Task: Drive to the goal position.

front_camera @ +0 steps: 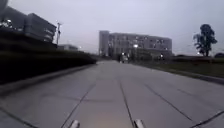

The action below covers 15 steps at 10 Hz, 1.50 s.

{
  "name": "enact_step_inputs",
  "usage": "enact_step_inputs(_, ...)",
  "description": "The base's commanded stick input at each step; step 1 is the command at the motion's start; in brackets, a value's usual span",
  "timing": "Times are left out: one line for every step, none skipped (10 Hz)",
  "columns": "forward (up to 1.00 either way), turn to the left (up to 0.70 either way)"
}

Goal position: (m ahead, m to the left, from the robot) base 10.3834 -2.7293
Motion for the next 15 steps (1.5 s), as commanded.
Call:
enact_step_inputs(0.85, 0.00)
enact_step_inputs(0.85, 0.00)
enact_step_inputs(0.85, 0.00)
enact_step_inputs(0.85, 0.00)
enact_step_inputs(0.85, 0.00)
enact_step_inputs(0.85, 0.00)
enact_step_inputs(0.85, -0.03)
enact_step_inputs(0.85, -0.15)
enact_step_inputs(0.85, -0.34)
enact_step_inputs(0.85, -0.34)
enact_step_inputs(0.85, -0.22)
enact_step_inputs(0.85, 0.00)
enact_step_inputs(0.85, 0.00)
enact_step_inputs(0.85, 0.00)
enact_step_inputs(0.85, 0.00)
